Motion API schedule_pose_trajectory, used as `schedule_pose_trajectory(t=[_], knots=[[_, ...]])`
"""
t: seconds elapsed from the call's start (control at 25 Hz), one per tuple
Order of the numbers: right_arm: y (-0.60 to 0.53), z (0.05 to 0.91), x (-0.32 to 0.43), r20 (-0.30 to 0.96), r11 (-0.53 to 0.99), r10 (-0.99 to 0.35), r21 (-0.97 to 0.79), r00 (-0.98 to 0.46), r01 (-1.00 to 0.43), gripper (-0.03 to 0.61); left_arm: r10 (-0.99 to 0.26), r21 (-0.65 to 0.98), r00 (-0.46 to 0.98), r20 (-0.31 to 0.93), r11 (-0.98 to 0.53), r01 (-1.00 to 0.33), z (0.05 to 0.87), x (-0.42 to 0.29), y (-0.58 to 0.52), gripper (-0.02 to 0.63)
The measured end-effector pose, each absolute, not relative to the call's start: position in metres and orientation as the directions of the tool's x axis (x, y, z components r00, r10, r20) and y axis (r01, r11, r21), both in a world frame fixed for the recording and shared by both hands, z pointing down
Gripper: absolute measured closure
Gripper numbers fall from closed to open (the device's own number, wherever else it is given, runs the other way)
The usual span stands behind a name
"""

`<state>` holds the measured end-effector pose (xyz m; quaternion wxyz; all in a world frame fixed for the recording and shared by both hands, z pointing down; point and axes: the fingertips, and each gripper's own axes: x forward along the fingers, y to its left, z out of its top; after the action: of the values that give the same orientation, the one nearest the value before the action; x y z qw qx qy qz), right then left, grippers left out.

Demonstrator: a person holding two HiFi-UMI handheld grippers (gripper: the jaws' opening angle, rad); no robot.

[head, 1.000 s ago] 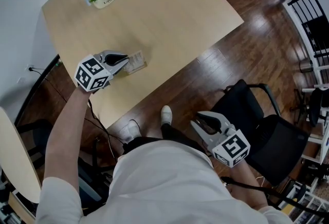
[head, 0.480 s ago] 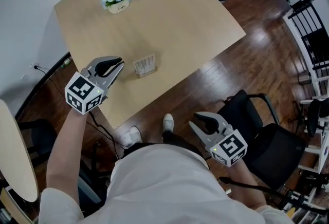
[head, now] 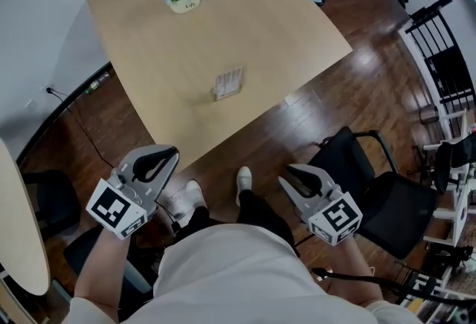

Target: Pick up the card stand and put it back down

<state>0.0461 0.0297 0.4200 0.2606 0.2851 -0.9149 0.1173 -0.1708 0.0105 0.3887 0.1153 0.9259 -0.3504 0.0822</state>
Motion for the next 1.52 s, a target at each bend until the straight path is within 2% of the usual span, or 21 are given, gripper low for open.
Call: schedule_pose_trajectory(t=[0.2,0.36,0.88,1.12,1.52], knots=[[0.061,0.414,0.042,0.534,0.832,-0.435,-0.070,-0.725,-0.550,0.482,-0.618,0.167,0.770,0.160,-0.751,-0.638,0.373,-0.132,0.066,0.597],[0.080,0.404,0.054,0.489,0.857,-0.424,-0.057,-0.763,-0.512,0.479,-0.633,0.157,0.760,0.148,-0.744,-0.650,0.363,-0.100,0.098,0.598],[0.162,0.400,0.162,0.387,0.891,-0.395,-0.060,-0.833,-0.450,0.479,-0.693,0.160,0.704,0.158,-0.685,-0.711,0.350,0.028,0.209,0.604],[0.195,0.402,0.186,0.367,0.899,-0.384,-0.061,-0.847,-0.434,0.479,-0.688,0.175,0.690,0.224,-0.669,-0.723,0.366,0.051,0.250,0.603],[0.224,0.402,0.210,0.359,0.900,-0.387,-0.055,-0.849,-0.433,0.479,-0.690,0.180,0.691,0.215,-0.668,-0.722,0.362,0.072,0.264,0.604]])
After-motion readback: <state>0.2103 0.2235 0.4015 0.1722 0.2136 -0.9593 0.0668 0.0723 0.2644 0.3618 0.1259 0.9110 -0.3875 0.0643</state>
